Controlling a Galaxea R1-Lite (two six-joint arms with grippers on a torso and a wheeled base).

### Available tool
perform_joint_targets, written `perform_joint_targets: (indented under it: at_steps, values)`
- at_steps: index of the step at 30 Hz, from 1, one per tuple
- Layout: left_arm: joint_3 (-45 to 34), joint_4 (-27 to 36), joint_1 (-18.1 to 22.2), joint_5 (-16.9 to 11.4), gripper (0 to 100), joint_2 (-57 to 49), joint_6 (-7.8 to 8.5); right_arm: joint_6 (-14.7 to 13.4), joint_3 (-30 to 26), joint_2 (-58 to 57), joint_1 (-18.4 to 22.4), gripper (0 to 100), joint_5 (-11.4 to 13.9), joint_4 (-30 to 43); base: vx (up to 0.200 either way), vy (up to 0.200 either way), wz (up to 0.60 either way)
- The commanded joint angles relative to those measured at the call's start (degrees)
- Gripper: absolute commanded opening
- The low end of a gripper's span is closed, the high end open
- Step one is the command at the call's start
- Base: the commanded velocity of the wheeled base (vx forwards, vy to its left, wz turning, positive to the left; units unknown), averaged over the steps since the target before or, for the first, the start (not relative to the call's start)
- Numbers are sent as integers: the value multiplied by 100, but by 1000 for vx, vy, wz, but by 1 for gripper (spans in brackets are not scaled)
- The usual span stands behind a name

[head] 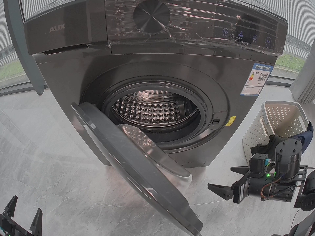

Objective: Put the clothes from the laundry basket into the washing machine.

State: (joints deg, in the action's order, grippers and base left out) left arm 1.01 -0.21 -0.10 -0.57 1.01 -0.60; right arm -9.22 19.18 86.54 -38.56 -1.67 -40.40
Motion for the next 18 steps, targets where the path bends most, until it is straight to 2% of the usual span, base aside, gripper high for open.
perform_joint_targets:
  at_steps: [1, 6, 12, 18]
  values:
    - [-101, 3, 1, -4, 100, -101, -2, -72, 236, 337, 138, 100, -44, -47, 0, 0, 0]
    - [-101, -6, 1, -4, 100, -101, -2, -89, 543, 1084, 428, 100, -62, -522, 0, 0, 0]
    - [-101, 3, 1, -4, 100, -101, -2, -54, 570, 1691, 419, 100, -62, -1233, 0, 0, 0]
    - [-101, 3, 1, -4, 100, -101, -2, -45, 596, 1937, 288, 100, -62, -1313, 0, 0, 0]
